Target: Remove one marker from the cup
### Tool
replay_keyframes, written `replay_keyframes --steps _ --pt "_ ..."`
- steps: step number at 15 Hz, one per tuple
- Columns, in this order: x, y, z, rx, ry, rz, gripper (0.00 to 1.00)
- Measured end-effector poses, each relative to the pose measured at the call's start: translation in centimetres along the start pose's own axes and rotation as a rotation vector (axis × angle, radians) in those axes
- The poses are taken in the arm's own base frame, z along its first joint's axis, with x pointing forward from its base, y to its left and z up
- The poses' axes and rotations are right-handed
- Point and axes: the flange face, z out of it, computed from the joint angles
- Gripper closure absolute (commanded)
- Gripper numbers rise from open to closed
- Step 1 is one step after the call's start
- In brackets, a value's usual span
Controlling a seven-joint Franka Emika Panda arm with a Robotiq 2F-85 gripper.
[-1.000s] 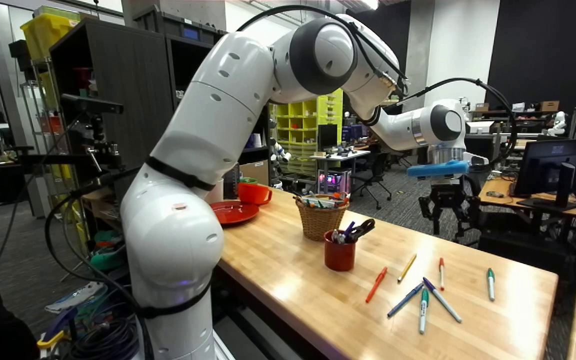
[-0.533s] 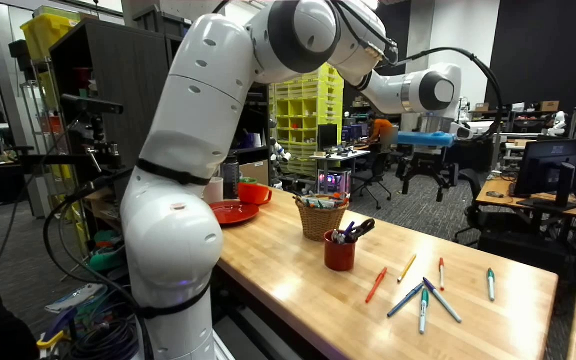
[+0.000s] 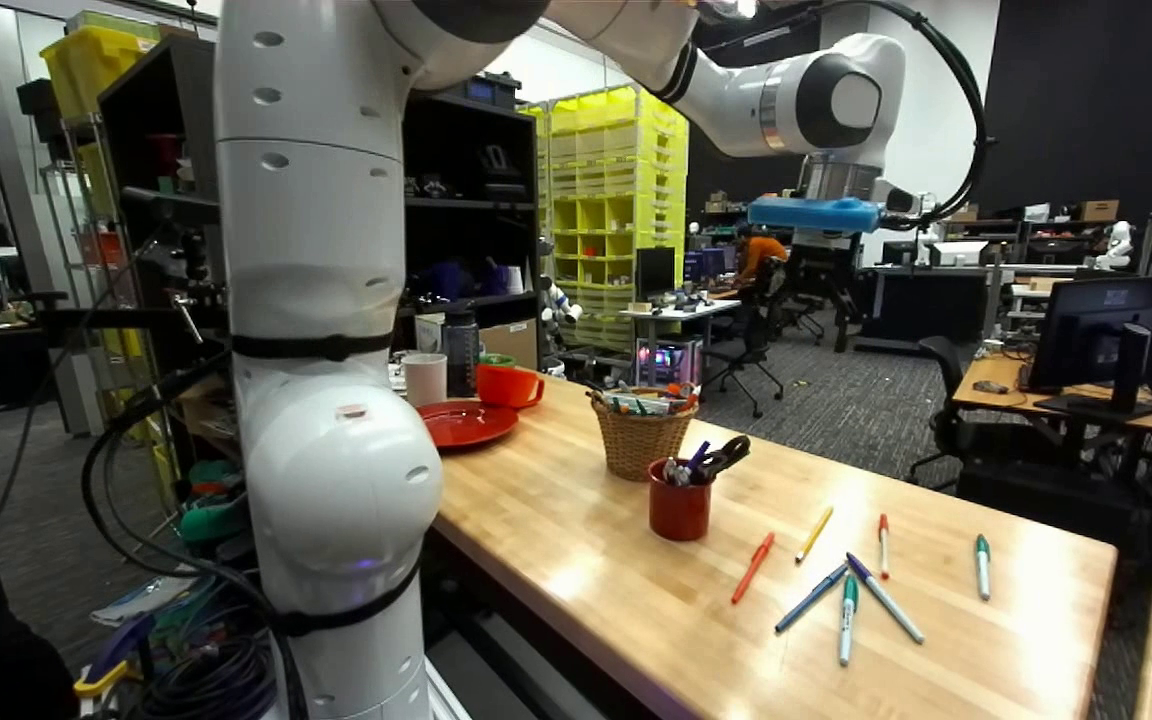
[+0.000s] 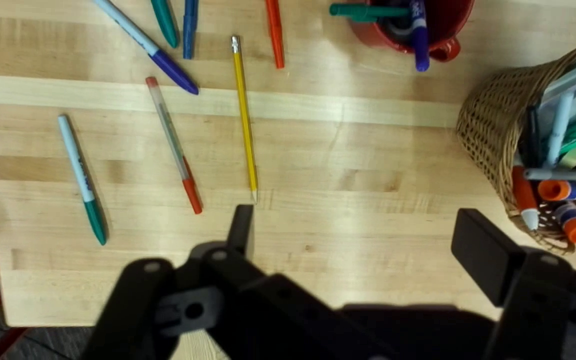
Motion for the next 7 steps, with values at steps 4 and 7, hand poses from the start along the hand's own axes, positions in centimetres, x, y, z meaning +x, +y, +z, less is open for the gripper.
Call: replay_keyframes --steps 4,7 --pt "-4.9 -0.9 -1.0 0.004 0.009 0.002 0.00" --pt "-7.8 -1.1 -1.8 0.012 0.012 0.006 0.00"
